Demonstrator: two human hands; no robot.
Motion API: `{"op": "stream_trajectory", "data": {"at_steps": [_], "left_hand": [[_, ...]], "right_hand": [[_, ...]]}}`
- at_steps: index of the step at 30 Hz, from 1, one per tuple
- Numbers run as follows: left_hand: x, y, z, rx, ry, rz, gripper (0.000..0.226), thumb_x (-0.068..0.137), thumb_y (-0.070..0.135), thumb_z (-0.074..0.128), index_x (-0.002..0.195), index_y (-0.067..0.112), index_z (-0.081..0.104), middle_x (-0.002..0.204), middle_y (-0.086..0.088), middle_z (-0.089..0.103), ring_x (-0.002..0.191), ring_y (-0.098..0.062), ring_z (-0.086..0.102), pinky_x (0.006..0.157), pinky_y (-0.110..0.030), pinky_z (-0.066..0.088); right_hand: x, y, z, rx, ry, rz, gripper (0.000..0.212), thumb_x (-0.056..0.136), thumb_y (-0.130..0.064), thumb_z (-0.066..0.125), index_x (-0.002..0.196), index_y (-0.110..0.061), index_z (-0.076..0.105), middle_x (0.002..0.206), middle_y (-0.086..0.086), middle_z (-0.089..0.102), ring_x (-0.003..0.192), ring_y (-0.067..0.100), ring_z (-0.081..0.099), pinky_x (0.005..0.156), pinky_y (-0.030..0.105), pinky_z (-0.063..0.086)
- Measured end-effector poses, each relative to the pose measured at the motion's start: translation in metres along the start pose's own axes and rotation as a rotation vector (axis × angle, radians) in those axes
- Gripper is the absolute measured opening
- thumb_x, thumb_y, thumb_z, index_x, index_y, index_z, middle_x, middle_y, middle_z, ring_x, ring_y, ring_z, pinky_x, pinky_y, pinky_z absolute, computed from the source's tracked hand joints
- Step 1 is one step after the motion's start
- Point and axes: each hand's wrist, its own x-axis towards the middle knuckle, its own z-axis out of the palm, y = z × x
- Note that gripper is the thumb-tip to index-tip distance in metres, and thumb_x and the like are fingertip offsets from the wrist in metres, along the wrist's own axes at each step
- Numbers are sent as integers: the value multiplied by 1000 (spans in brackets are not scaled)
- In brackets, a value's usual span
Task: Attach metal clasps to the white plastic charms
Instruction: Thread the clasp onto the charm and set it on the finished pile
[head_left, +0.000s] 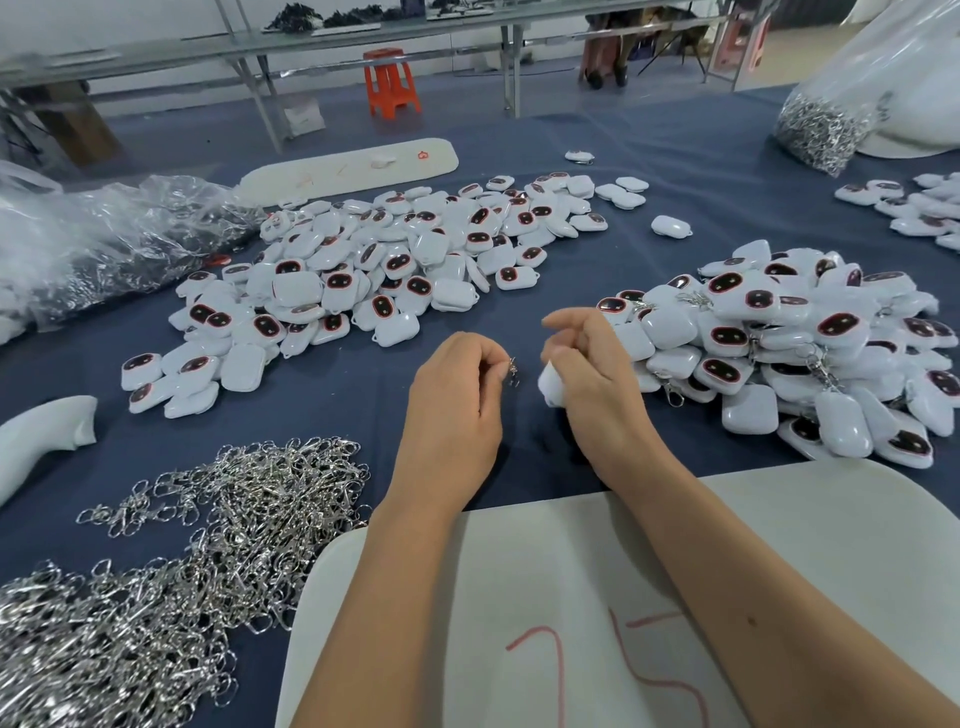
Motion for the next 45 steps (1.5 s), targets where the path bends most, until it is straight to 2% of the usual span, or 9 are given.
{"op": "stream_trajectory", "data": {"at_steps": [6, 9, 13, 15, 18, 30, 39, 41, 45], "left_hand": [[0, -2, -1, 66, -117, -26, 18, 99, 4, 53, 87, 16, 59, 84, 11, 57, 81, -11, 56, 72, -27, 44], [-1, 0, 0, 75, -140, -19, 16, 98, 2, 54, 88, 14, 59, 85, 10, 57, 81, -10, 54, 71, -26, 42], [0, 2, -1, 76, -149, -33, 16, 98, 2, 52, 88, 12, 58, 88, 4, 59, 83, -18, 55, 73, -33, 46], [0, 3, -1, 74, -153, -38, 16, 98, 2, 52, 88, 13, 59, 89, 5, 60, 85, -17, 55, 75, -33, 46], [-1, 4, -1, 83, -162, -40, 14, 99, 3, 53, 91, 13, 60, 91, 6, 60, 86, -16, 54, 77, -32, 45], [-3, 3, 7, 152, -179, -135, 17, 100, 8, 50, 89, 19, 54, 96, 3, 59, 88, -21, 55, 78, -40, 48], [-3, 11, 14, 318, -185, -243, 20, 95, 3, 52, 91, 22, 44, 96, 7, 44, 81, -16, 42, 64, -30, 23], [-2, 14, 14, 261, -124, -232, 15, 95, 5, 49, 88, 18, 48, 91, 7, 49, 78, -16, 45, 61, -33, 30], [-1, 11, 17, 75, -17, -179, 14, 101, 9, 52, 90, 13, 59, 87, 3, 62, 81, -19, 57, 73, -39, 47]], "right_hand": [[2, 0, -4, 13, 157, 6, 36, 93, -11, 74, 126, -24, 66, 113, -9, 72, 98, -1, 68, 84, 12, 51], [1, -1, -2, 43, 156, 19, 30, 90, -16, 80, 119, -18, 74, 95, -10, 77, 80, 5, 73, 73, 13, 52], [-1, -2, -1, -19, 111, 9, 18, 90, -22, 79, 106, -29, 73, 64, -2, 63, 57, 13, 52, 58, 24, 47], [-1, -2, 0, -30, 102, 17, 15, 91, -22, 77, 102, -31, 73, 66, 10, 64, 59, 15, 51, 61, 32, 48], [-2, -3, 1, -49, 116, 18, 14, 90, -21, 76, 100, -30, 73, 65, 2, 68, 60, 12, 57, 66, 34, 53], [-5, -2, 1, -173, 123, -83, 13, 88, -16, 75, 100, -21, 71, 64, 0, 68, 55, 9, 55, 59, 16, 44], [-8, -1, 6, -190, 99, -115, 17, 88, -14, 75, 100, -19, 65, 71, 1, 73, 60, 14, 66, 61, 23, 52], [-8, -3, 5, -101, 86, -47, 15, 90, -15, 73, 99, -18, 62, 68, 5, 72, 53, 20, 63, 51, 32, 51], [-7, -6, 0, 125, 82, 64, 14, 94, -12, 69, 103, -12, 58, 61, 4, 68, 41, 19, 50, 37, 25, 38]]}}
